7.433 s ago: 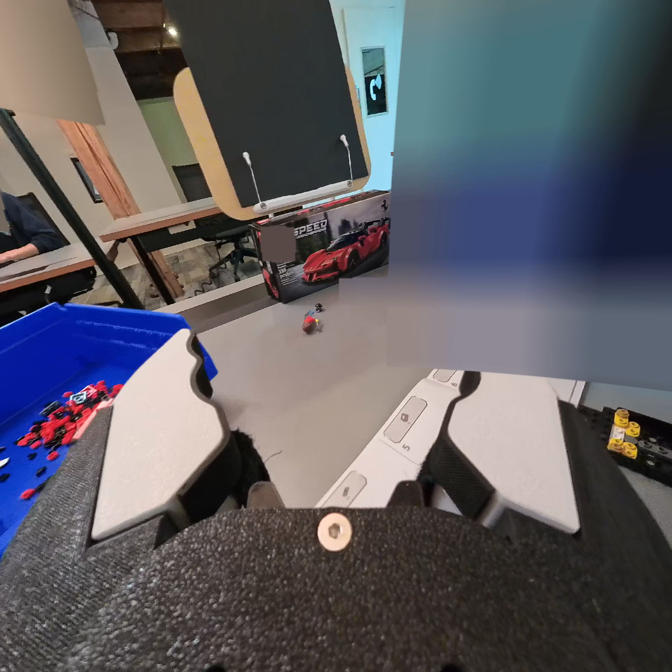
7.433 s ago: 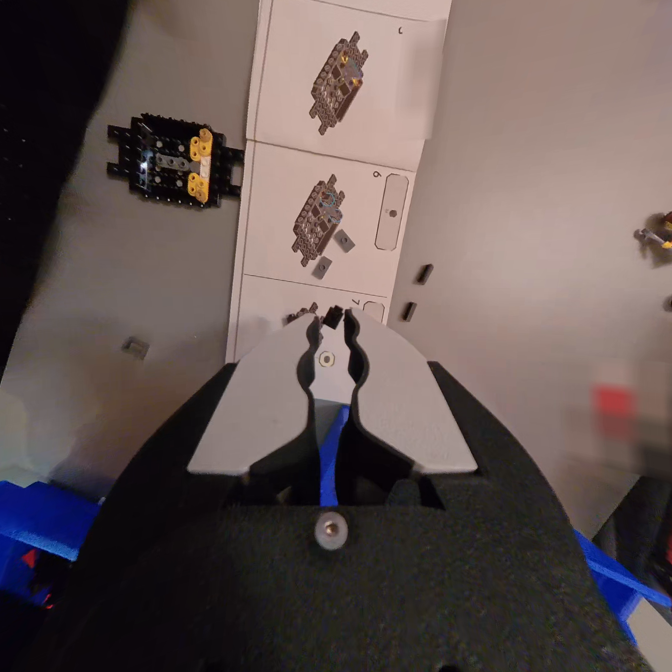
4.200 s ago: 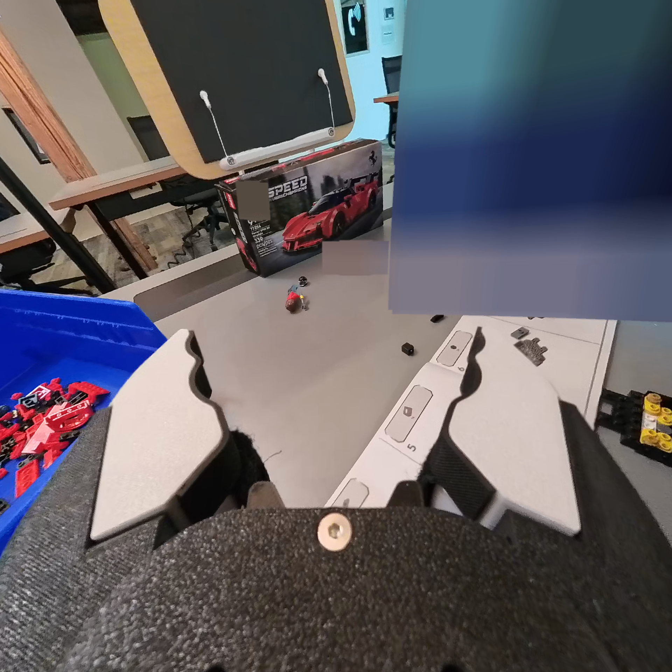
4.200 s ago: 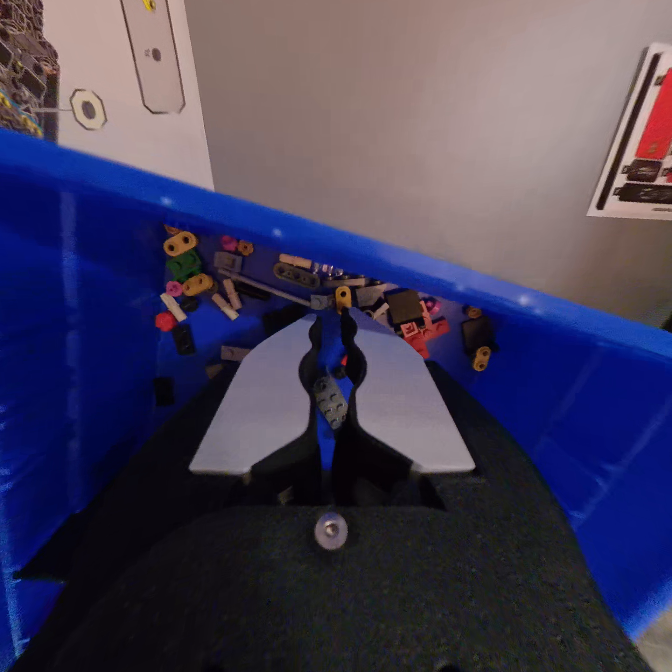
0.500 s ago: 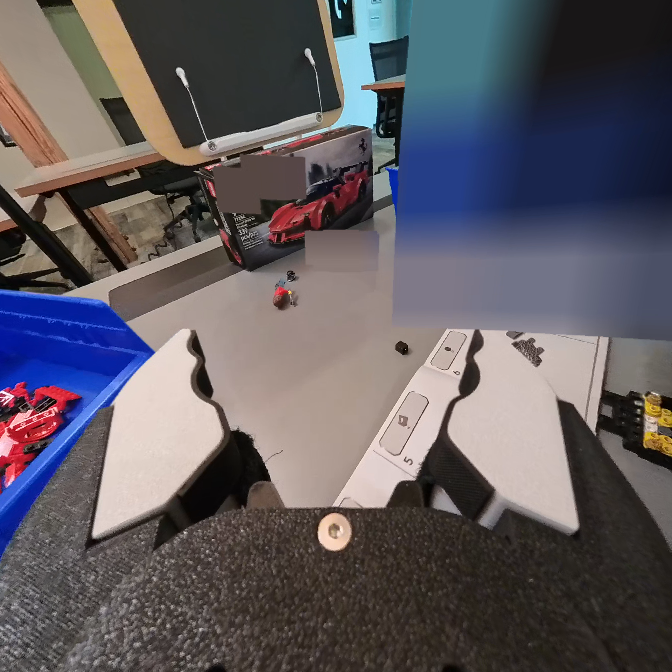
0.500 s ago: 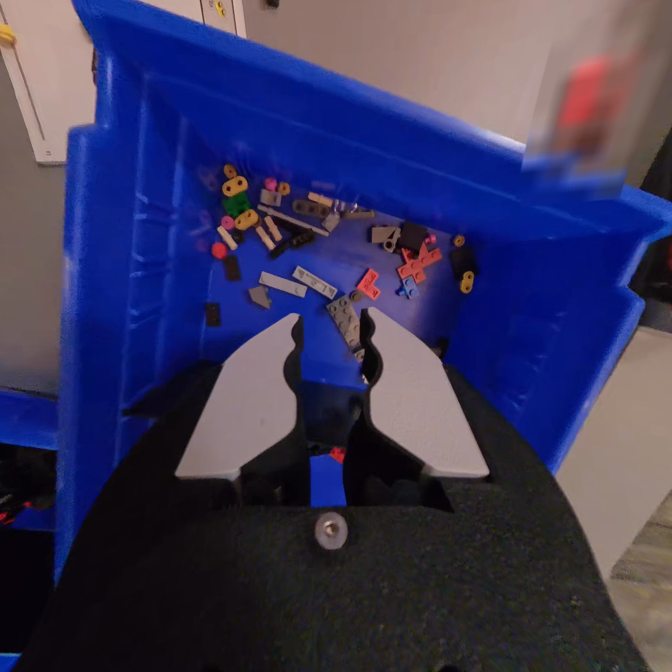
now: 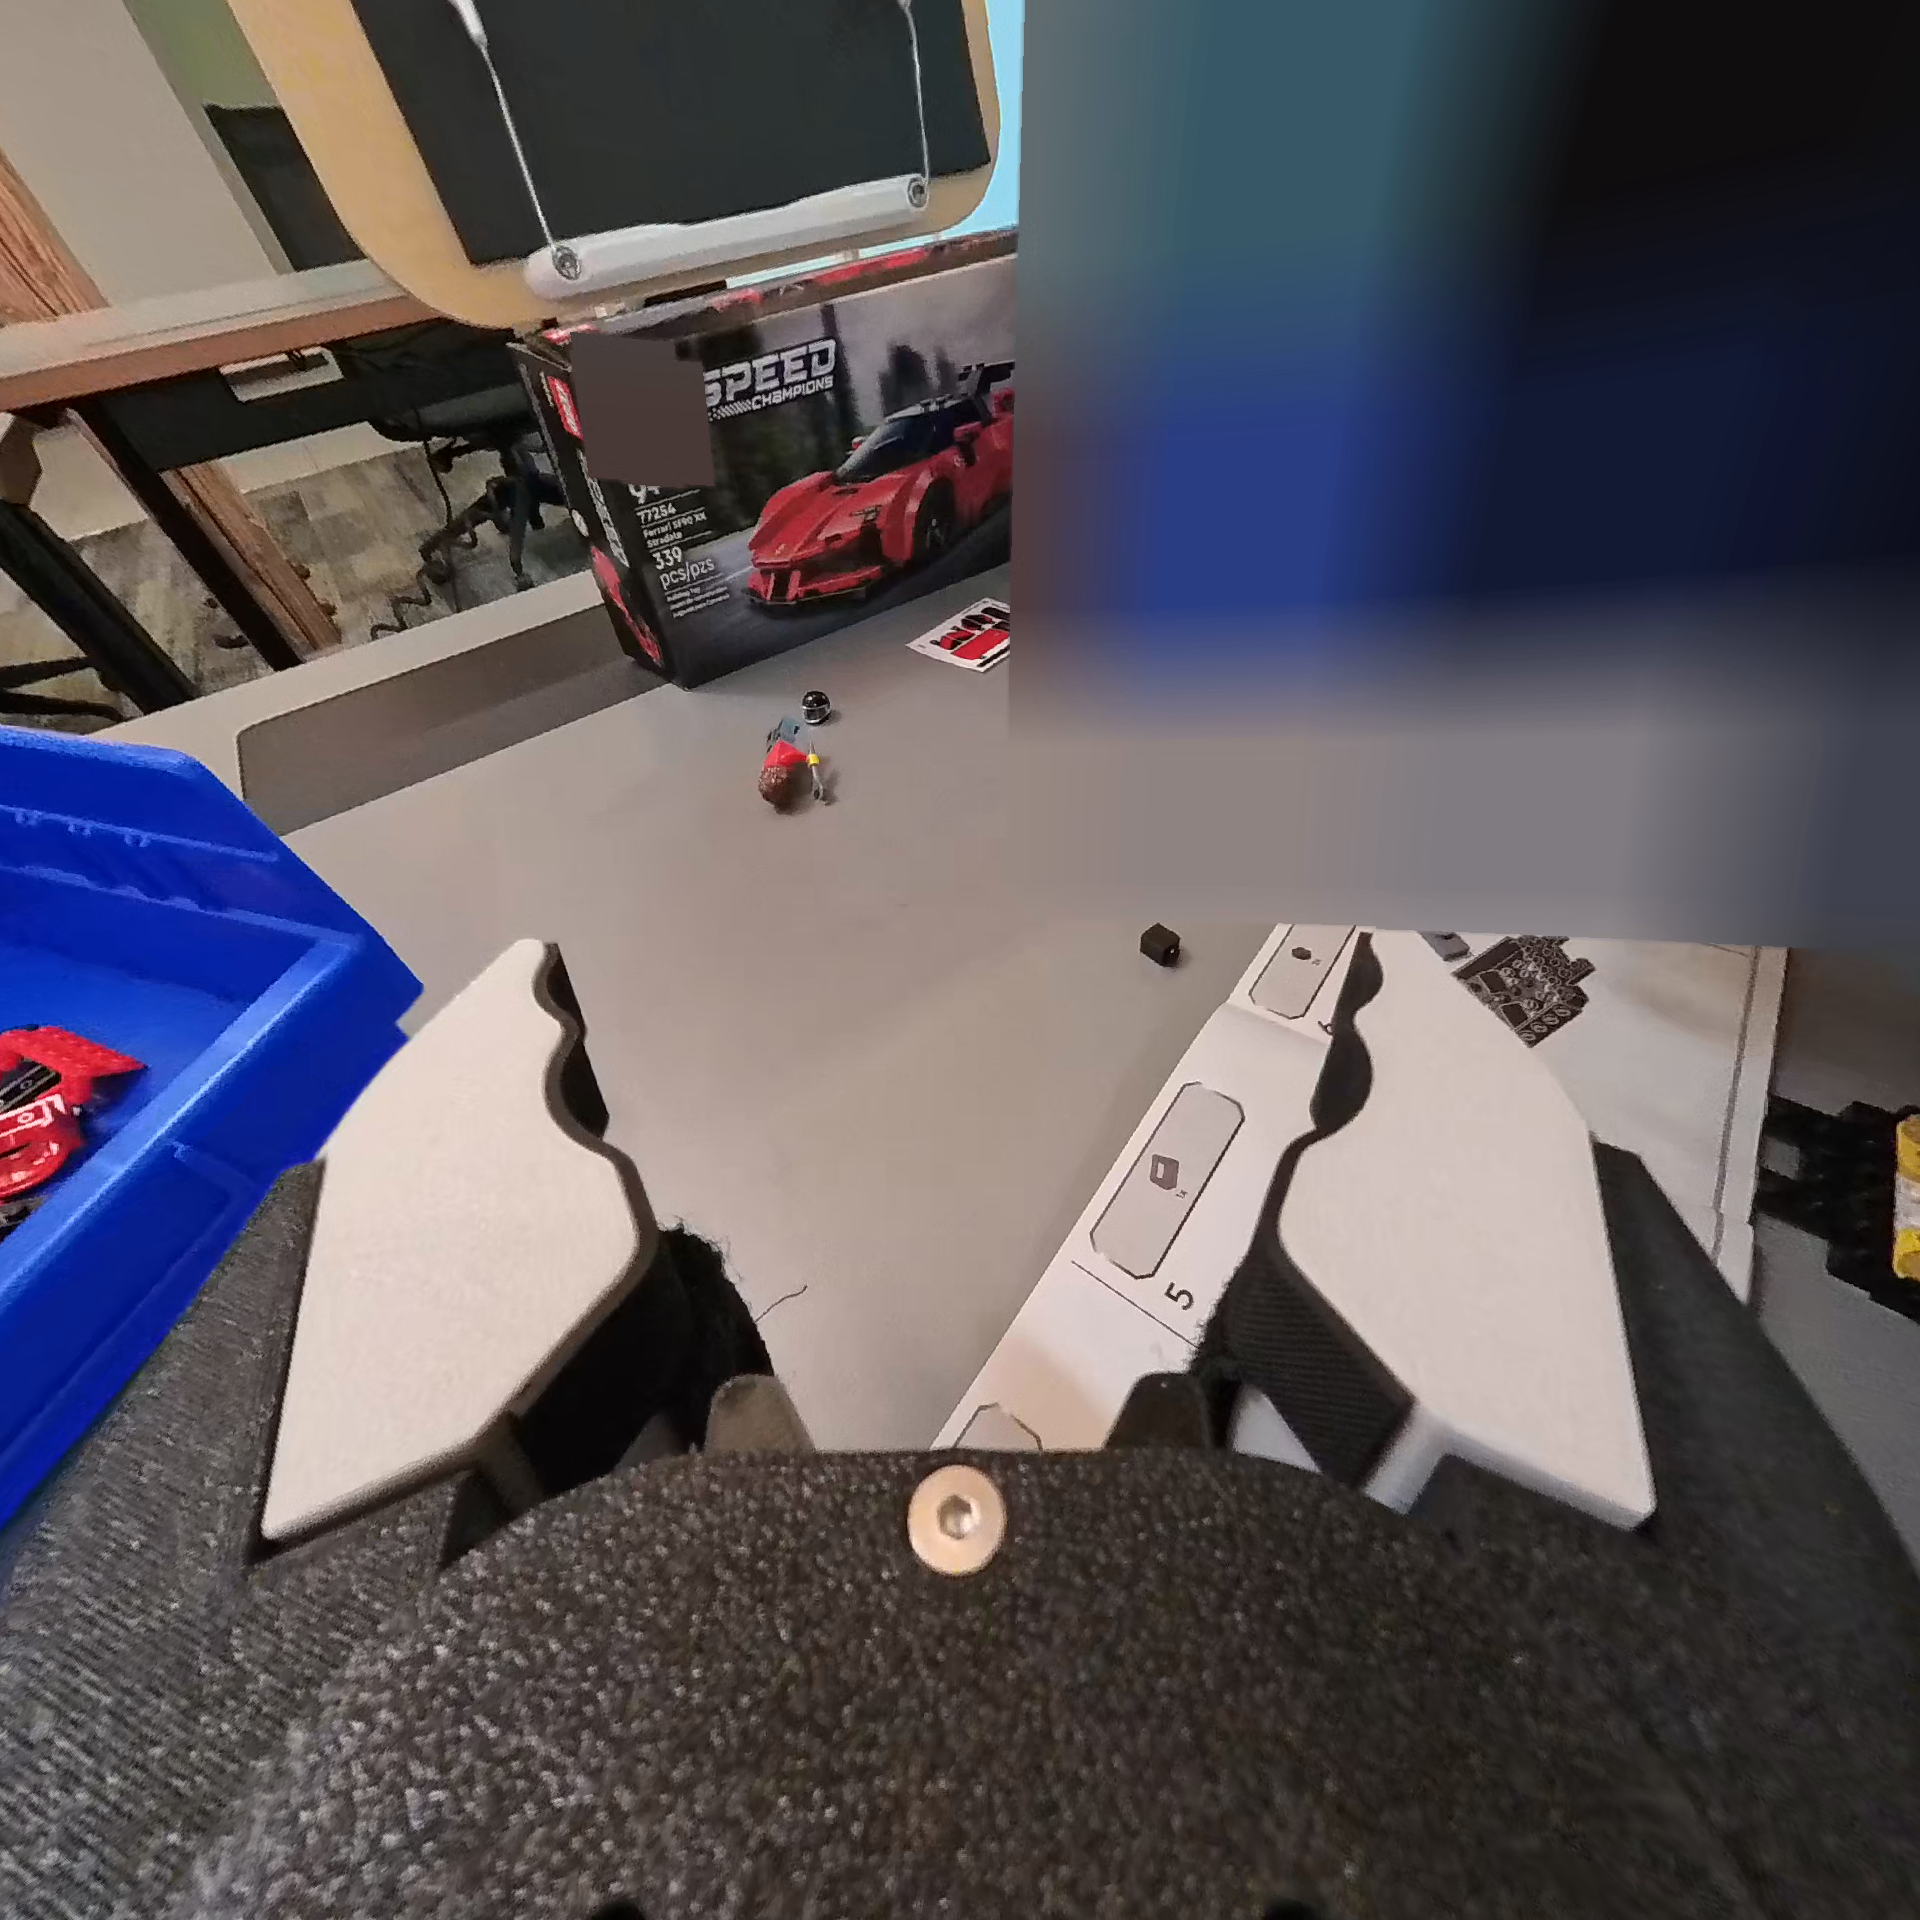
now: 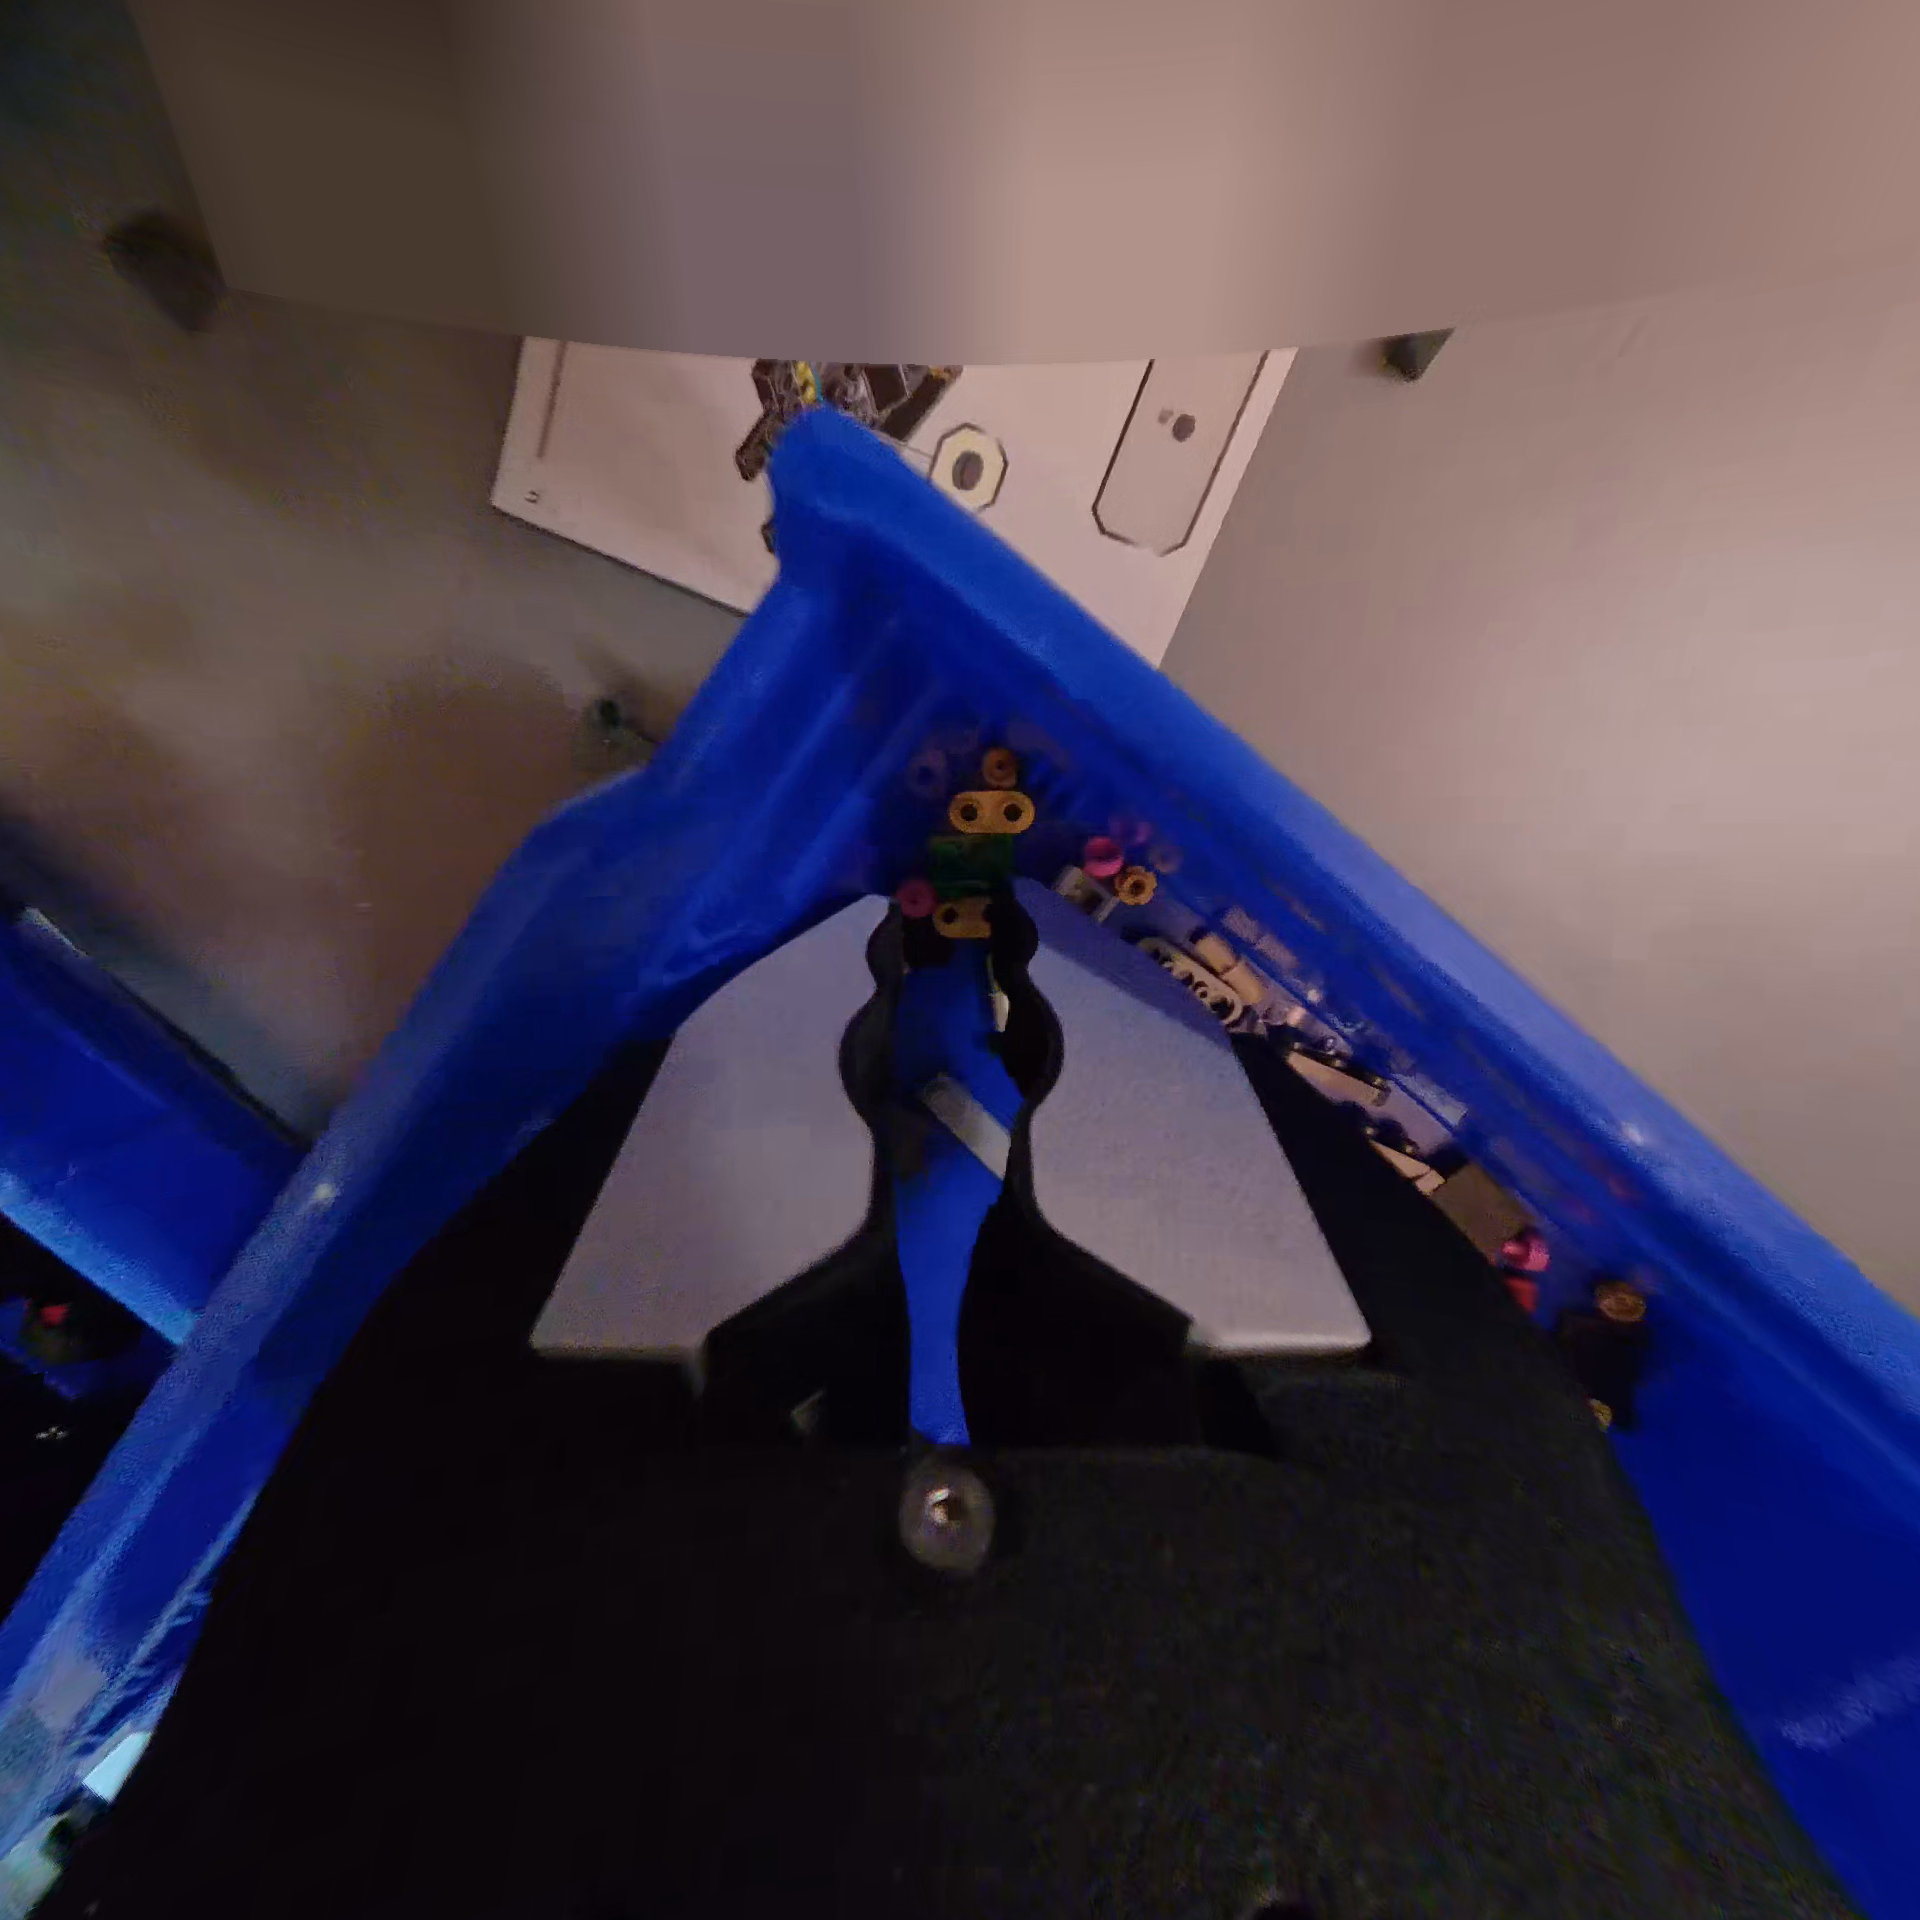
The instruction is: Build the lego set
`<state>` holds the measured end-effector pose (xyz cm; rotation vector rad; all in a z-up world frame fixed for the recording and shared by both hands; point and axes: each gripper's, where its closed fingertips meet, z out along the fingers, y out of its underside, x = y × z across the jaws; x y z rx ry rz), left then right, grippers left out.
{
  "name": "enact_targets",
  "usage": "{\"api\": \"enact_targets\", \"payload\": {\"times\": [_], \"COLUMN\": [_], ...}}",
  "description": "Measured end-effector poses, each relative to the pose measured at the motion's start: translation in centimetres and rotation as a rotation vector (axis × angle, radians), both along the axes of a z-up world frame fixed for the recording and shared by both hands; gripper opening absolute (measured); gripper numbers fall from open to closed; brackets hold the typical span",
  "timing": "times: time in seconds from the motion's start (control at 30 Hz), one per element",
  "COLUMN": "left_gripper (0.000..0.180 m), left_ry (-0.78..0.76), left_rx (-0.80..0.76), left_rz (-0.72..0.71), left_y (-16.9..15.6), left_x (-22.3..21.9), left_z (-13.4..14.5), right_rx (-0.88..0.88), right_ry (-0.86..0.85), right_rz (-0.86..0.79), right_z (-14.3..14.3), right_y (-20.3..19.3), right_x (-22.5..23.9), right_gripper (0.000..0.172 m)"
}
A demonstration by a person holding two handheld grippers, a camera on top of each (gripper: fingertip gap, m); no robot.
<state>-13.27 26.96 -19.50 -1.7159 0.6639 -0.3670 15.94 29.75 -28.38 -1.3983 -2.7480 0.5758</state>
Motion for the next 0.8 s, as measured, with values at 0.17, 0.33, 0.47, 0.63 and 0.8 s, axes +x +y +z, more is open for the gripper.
{"api": "enact_targets", "payload": {"times": [0.17, 0.33, 0.47, 0.63, 0.8], "left_gripper": [0.134, 0.134, 0.134, 0.134, 0.134], "left_ry": [0.004, 0.0, -0.001, 0.009, -0.001], "left_rx": [-0.007, -0.003, -0.004, 0.006, 0.022], "left_rz": [-0.012, -0.016, -0.019, -0.024, -0.017], "left_y": [0.1, 0.0, -0.1, -0.3, -0.6], "left_x": [0.2, 0.3, 0.5, 0.6, 0.4], "left_z": [-0.2, -0.1, -0.2, 0.1, 0.6], "right_rx": [0.027, 0.02, 0.026, 0.016, 0.042], "right_ry": [-0.027, 0.005, 0.026, 0.046, 0.095], "right_rz": [-0.001, -0.018, -0.031, -0.042, -0.1], "right_z": [-0.9, -1.1, -1.2, -0.8, 1.5], "right_y": [0.4, 0.4, 0.5, 0.5, 1.4], "right_x": [0.3, 0.2, 0.1, -0.2, -0.2], "right_gripper": [0.018, 0.018, 0.008, 0.008, 0.008]}}
